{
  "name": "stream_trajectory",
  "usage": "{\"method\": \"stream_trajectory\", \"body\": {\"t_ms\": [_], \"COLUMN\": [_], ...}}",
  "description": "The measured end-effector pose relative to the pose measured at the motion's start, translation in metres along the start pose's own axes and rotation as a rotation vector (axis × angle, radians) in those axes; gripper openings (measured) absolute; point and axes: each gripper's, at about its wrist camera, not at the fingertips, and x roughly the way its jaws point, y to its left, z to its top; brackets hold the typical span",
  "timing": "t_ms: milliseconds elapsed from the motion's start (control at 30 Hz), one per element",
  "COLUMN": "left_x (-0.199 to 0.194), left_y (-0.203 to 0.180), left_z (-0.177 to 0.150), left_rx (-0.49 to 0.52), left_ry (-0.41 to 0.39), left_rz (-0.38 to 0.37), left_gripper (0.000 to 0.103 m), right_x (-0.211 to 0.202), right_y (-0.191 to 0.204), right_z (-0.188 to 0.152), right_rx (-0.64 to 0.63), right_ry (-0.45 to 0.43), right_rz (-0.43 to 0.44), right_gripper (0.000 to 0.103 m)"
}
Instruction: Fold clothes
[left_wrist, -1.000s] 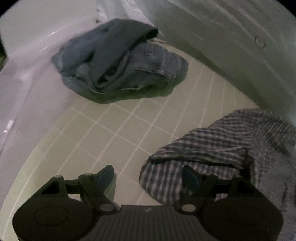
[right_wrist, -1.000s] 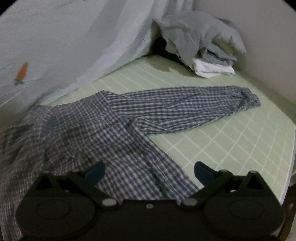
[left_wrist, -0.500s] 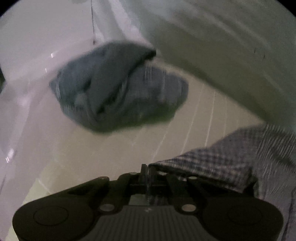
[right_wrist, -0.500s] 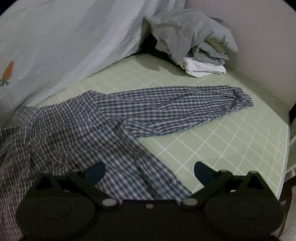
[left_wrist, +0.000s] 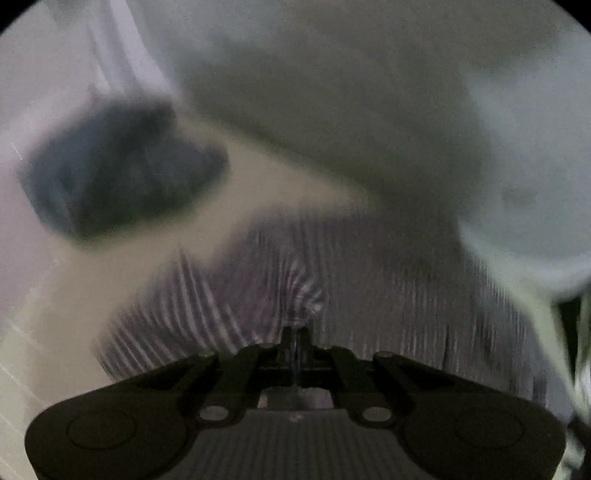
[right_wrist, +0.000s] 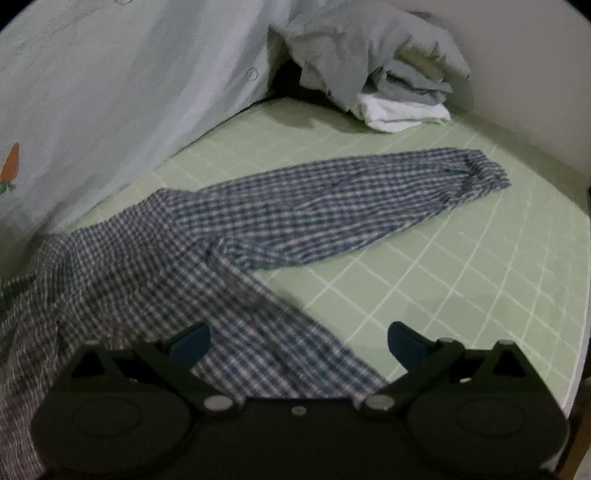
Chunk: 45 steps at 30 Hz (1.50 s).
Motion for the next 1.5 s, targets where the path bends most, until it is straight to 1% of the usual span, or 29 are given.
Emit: {"method": "stream_trajectory", "body": {"t_ms": [33,67,133,200,267,367,467,567,633,733,767,833,867,900,933,967,1000,1067,1133,1200,1233,1267,1300,1333,1367,1400,1433,1467,1500], "left_x": [0.012,0.015,0.008,-0.009,-0.023,-0.012,-0.001,0.01,0.018,0.029,0.033,0.039,0.038,0.034,0.029,0.024,0.017,-0.007,-0.041,-0.08,-0.095,-0.108,-0.115,-0.113,-0.112,-0.107,-0.097,-0.09,-0.088], "left_y": [0.002,0.006,0.018,0.03,0.04,0.048,0.056,0.064,0.069,0.077,0.079,0.08,0.083,0.086,0.09,0.094,0.098,0.096,0.09,0.087,0.087,0.087,0.088,0.092,0.096,0.101,0.11,0.12,0.129], "left_z": [-0.006,-0.008,-0.006,0.001,0.01,0.018,0.027,0.035,0.041,0.049,0.051,0.049,0.048,0.047,0.047,0.047,0.048,0.053,0.056,0.053,0.048,0.042,0.035,0.027,0.019,0.01,0.0,-0.008,-0.016], "left_rx": [-0.01,-0.028,-0.067,-0.098,-0.122,-0.139,-0.156,-0.173,-0.184,-0.201,-0.2,-0.19,-0.195,-0.212,-0.233,-0.255,-0.272,-0.254,-0.222,-0.218,-0.231,-0.25,-0.265,-0.275,-0.284,-0.298,-0.323,-0.364,-0.419], "left_ry": [0.053,0.082,0.09,0.049,0.001,-0.004,-0.008,-0.013,-0.016,-0.021,-0.02,-0.021,-0.021,-0.025,-0.035,-0.046,-0.065,-0.161,-0.299,-0.47,-0.532,-0.578,-0.593,-0.566,-0.538,-0.49,-0.41,-0.349,-0.318], "left_rz": [0.006,0.013,0.012,-0.009,-0.025,0.023,0.072,0.121,0.153,0.202,0.228,0.29,0.301,0.299,0.288,0.276,0.269,0.281,0.296,0.275,0.278,0.305,0.345,0.403,0.46,0.516,0.559,0.572,0.561], "left_gripper": [0.004,0.006,0.023,0.05,0.061,0.065,0.077,0.078,0.081,0.081,0.078,0.065,0.049,0.026,0.013,0.008,0.008,0.007,0.006,0.007,0.008,0.013,0.016,0.018,0.028,0.036,0.038,0.038,0.038], "right_x": [0.001,0.001,0.0,-0.001,0.0,0.002,0.001,0.002,0.002,0.0,0.0,-0.003,-0.003,-0.003,-0.003,-0.002,-0.002,-0.001,-0.002,-0.003,-0.003,-0.004,-0.004,-0.004,-0.004,-0.005,-0.005,-0.004,-0.004], "right_y": [0.0,0.0,0.001,0.001,0.002,0.004,0.01,0.016,0.019,0.022,0.024,0.024,0.023,0.023,0.022,0.022,0.022,0.023,0.024,0.026,0.027,0.027,0.028,0.028,0.028,0.028,0.028,0.028,0.028], "right_z": [-0.001,-0.002,-0.002,-0.001,-0.001,0.0,-0.002,-0.004,-0.004,-0.003,-0.003,-0.001,-0.001,0.0,0.0,0.0,0.0,-0.001,-0.002,-0.003,-0.004,-0.004,-0.005,-0.006,-0.008,-0.009,-0.011,-0.012,-0.014], "right_rx": [-0.004,-0.008,-0.018,-0.026,-0.026,-0.029,-0.052,-0.081,-0.095,-0.11,-0.115,-0.12,-0.121,-0.12,-0.119,-0.118,-0.117,-0.117,-0.122,-0.129,-0.131,-0.132,-0.134,-0.135,-0.138,-0.141,-0.143,-0.145,-0.146], "right_ry": [0.005,0.009,0.01,0.003,0.005,0.014,0.017,0.023,0.025,0.022,0.021,0.012,0.009,0.01,0.011,0.013,0.015,0.018,0.016,0.011,0.011,0.012,0.013,0.014,0.017,0.02,0.024,0.03,0.035], "right_rz": [0.005,0.008,0.011,0.005,-0.001,-0.005,-0.005,-0.011,-0.016,-0.026,-0.029,-0.041,-0.045,-0.048,-0.051,-0.053,-0.056,-0.05,-0.039,-0.027,-0.02,-0.013,-0.007,0.001,0.007,0.013,0.017,0.022,0.026], "right_gripper": [0.103,0.103,0.103,0.103,0.103,0.103,0.103,0.103,0.103,0.103,0.103,0.103,0.103,0.103,0.103,0.103,0.103,0.103,0.103,0.103,0.103,0.103,0.103,0.103,0.103,0.103,0.103,0.103,0.103]}}
